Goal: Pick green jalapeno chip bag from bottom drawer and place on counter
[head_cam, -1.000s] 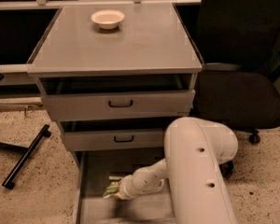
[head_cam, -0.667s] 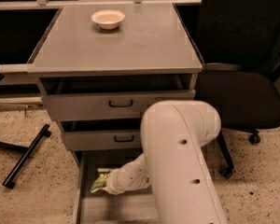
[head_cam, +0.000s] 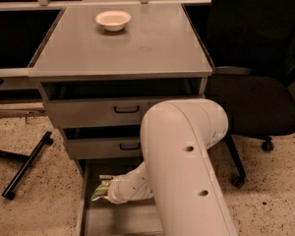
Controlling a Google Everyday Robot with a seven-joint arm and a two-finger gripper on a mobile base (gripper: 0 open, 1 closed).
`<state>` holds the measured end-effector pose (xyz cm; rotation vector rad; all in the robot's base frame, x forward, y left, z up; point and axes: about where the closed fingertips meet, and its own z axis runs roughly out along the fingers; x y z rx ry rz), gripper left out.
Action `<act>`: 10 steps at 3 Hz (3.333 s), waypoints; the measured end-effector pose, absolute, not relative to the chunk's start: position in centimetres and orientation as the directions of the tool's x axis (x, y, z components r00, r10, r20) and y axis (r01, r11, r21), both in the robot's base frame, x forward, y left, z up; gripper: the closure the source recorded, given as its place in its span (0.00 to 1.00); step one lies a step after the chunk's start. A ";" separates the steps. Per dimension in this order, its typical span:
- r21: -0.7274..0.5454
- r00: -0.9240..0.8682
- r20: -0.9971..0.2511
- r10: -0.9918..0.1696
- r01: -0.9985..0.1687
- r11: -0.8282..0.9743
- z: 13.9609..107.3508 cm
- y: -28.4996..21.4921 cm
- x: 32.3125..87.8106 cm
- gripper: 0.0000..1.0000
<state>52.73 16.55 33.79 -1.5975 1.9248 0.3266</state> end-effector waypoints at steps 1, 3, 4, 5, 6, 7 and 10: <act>-0.215 -0.072 -0.597 -0.799 -0.945 0.246 36.9 16.0 53.2 1.00; -0.201 0.001 -0.647 -0.763 -0.965 0.169 51.0 12.3 47.2 1.00; -0.219 0.011 -0.640 -0.768 -0.961 0.169 54.5 10.2 46.5 1.00; -0.220 0.008 -0.639 -0.769 -0.960 0.173 54.4 10.0 46.6 1.00; -0.275 0.037 -0.608 -0.793 -0.947 0.167 57.1 9.6 48.0 1.00; -0.361 0.093 -0.538 -0.838 -0.924 0.129 62.1 8.4 49.5 1.00; -0.518 0.171 -0.484 -0.858 -0.847 0.123 74.8 7.9 53.7 1.00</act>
Offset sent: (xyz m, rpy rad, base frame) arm 0.0177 -0.0504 0.3524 0.1729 -0.3089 0.1510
